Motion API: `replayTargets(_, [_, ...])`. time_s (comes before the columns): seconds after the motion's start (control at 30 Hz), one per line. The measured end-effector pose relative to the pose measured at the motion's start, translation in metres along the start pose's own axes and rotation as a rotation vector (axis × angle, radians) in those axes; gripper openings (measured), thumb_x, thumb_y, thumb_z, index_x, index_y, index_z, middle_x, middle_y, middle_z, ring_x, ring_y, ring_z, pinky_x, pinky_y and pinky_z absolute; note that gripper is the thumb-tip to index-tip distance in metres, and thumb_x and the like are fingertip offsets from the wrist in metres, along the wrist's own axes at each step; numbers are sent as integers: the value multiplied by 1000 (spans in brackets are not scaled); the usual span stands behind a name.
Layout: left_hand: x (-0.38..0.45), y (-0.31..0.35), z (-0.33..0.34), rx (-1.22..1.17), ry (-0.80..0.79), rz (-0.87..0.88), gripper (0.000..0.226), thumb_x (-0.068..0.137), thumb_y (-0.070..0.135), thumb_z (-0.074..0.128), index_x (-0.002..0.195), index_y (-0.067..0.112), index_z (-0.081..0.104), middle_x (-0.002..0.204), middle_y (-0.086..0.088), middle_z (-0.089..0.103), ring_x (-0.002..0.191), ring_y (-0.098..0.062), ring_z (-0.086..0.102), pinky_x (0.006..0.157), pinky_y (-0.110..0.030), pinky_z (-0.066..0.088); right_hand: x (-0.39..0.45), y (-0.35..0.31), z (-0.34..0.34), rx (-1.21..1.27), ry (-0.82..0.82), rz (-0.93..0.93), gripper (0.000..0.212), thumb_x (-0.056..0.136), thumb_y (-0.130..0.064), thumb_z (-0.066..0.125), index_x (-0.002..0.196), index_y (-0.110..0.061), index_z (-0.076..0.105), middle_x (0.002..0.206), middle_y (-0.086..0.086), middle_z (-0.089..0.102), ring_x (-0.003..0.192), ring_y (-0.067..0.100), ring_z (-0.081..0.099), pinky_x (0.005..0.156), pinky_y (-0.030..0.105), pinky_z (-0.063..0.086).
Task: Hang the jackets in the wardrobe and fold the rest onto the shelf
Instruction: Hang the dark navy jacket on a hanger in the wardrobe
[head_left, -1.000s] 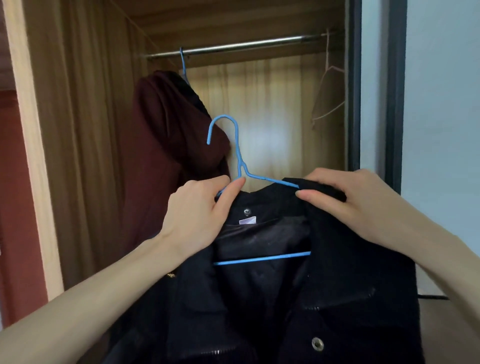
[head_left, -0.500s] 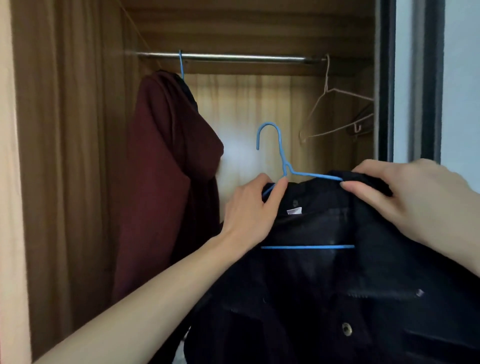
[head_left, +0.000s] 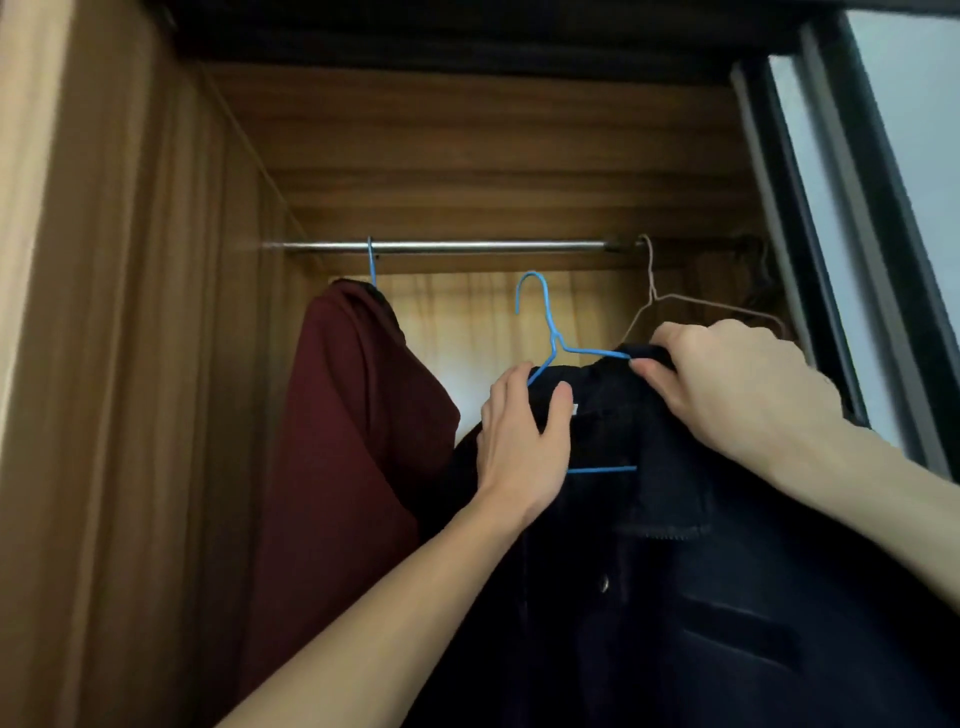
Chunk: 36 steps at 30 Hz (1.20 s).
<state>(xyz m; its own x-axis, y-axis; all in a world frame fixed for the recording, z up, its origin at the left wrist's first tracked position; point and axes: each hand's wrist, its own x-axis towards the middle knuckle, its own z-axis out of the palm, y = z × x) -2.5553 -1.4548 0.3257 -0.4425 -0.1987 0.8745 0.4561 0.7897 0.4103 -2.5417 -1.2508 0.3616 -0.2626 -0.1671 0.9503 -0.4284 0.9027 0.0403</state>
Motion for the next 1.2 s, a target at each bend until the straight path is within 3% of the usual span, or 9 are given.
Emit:
replayTargets(0.13, [38,-15,-5,32,-38,-11,64,106,58,39,162,29,27,167,13,26,153,-10,25,124,-36,25,46,-14,23,13,22,-5,38,103,-53,51,108,-19,66,98,12,66,92,43,66,64,38,41])
replayTargets(0.27, [79,-24,-12,61,-68,-6,69,105,63,35,164,29,23,170,12,20,155,-13,23,126,-42,26,94,-28,31,10,24,-1,35,102,-50,57,109,-16,65,106,12,67,98,43,67,66,39,40])
replayTargets(0.53, [146,-23,-3,12,-64,39,72,99,71,43,160,36,30,162,9,38,147,-14,41,119,-34,32,168,-28,29,-70,31,13,24,101,-28,63,120,-14,65,119,13,65,108,42,64,70,38,41])
replayTargets(0.63, [158,-23,8,-26,-100,47,73,97,74,44,159,37,32,162,11,40,147,-13,41,122,-38,33,183,-20,35,-78,23,56,23,98,-22,66,119,-13,65,116,13,65,105,40,64,68,37,40])
replayTargets(0.83, [170,-34,31,0,-166,-5,81,96,75,41,164,37,20,170,9,25,155,-17,29,125,-40,27,198,-16,61,-42,51,66,19,99,-20,64,116,-13,65,110,12,64,99,38,64,68,37,41])
replayTargets(0.97, [177,-42,37,-2,-163,-11,82,95,77,40,163,37,21,169,9,26,154,-16,29,124,-39,27,201,-22,72,-26,38,68,17,100,-21,64,115,-14,65,96,9,59,84,32,59,60,35,38])
replayTargets(1.1, [181,-52,35,-28,-162,-17,84,91,81,39,162,39,22,169,10,26,152,-17,31,115,-33,29,200,-26,82,13,14,91,19,99,-24,66,115,-16,63,76,2,43,60,19,40,47,30,27])
replayTargets(1.2, [180,-58,32,-35,-165,-15,84,89,84,38,161,41,24,167,12,28,149,-15,36,114,-33,32,193,-25,84,31,-6,102,21,100,-25,65,119,-16,63,89,4,54,75,25,55,53,31,34])
